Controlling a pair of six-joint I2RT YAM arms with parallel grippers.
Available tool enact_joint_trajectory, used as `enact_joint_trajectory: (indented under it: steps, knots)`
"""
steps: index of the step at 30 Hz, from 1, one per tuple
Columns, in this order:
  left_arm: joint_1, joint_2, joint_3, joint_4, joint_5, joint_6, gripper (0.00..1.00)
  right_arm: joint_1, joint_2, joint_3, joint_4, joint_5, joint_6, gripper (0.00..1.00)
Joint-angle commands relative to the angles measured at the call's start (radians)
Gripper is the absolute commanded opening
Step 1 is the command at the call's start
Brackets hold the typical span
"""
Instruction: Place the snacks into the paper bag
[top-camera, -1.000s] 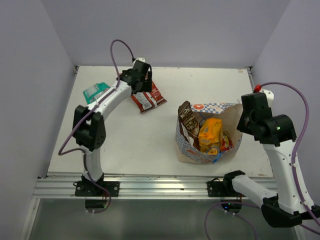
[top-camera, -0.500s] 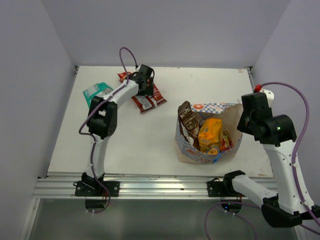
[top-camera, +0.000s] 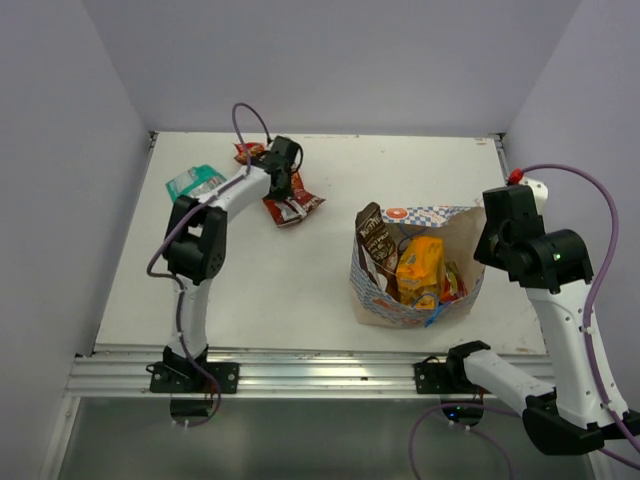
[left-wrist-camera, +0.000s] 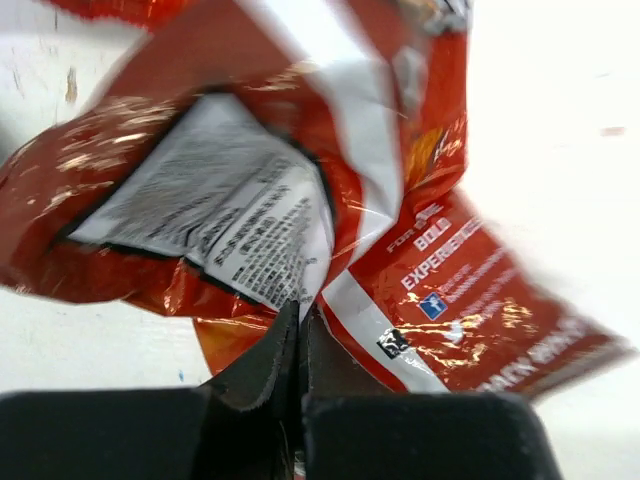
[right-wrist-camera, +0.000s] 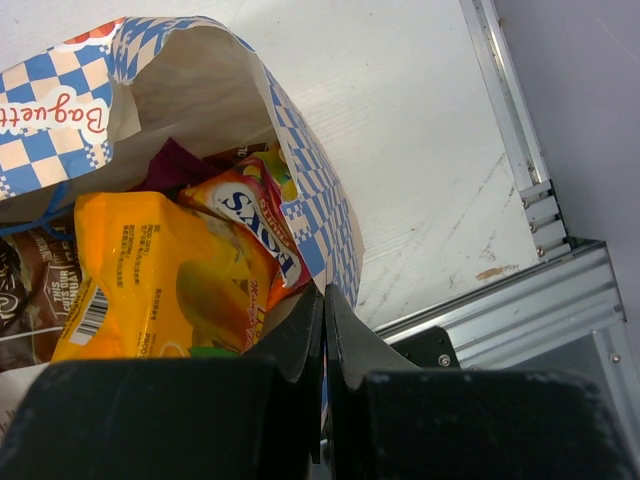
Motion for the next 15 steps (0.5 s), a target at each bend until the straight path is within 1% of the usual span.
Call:
enact_joint_trajectory:
  steps: [1,2,3,5,6,7,8,9,10,11,12,13,15]
  knots:
    - [-0.049,-0.229,0.053,0.049,0.123,0.046,0.00,-0.005,-0.010,0.049,-0.189,0.008,-0.003,0.00]
    - [-0.063,-0.296,0.099,0.044,0.149,0.044,0.00,-0.003,-0.010,0.050,-0.190,0.009,-0.003,0.00]
    - [-0.080,-0.332,0.116,0.043,0.177,0.043,0.00,-0.005,-0.010,0.052,-0.194,0.009,-0.003,0.00]
    - [-0.152,-0.427,0.143,0.044,0.227,0.047,0.00,-0.005,-0.012,0.054,-0.195,0.015,-0.003,0.00]
    - [-0.183,-0.455,0.163,0.043,0.256,0.055,0.00,-0.006,-0.016,0.052,-0.195,0.015,-0.004,0.00]
    - [-0.241,-0.481,0.168,0.037,0.276,0.052,0.00,-0.005,-0.018,0.052,-0.197,0.015,-0.004,0.00]
    - [-0.267,-0.522,0.167,0.032,0.292,0.044,0.00,-0.005,-0.018,0.052,-0.197,0.015,-0.004,0.00]
    - [-0.293,-0.544,0.148,0.029,0.316,0.025,0.00,-0.005,-0.021,0.051,-0.197,0.015,-0.004,0.00]
    - [-0.339,-0.577,0.134,0.023,0.322,0.017,0.00,-0.005,-0.021,0.050,-0.197,0.015,-0.003,0.00]
    - [-0.361,-0.593,0.110,0.021,0.323,0.008,0.00,-0.005,-0.021,0.052,-0.197,0.014,-0.004,0.00]
    - [-0.384,-0.610,0.064,0.020,0.347,0.000,0.00,-0.005,-0.020,0.052,-0.197,0.012,-0.006,0.00]
    - [-0.426,-0.622,0.027,0.024,0.347,-0.006,0.00,-0.003,-0.018,0.055,-0.197,0.011,-0.004,0.00]
    - [-0.468,-0.660,-0.036,0.040,0.347,-0.015,0.00,-0.005,-0.020,0.054,-0.197,0.005,-0.006,0.00]
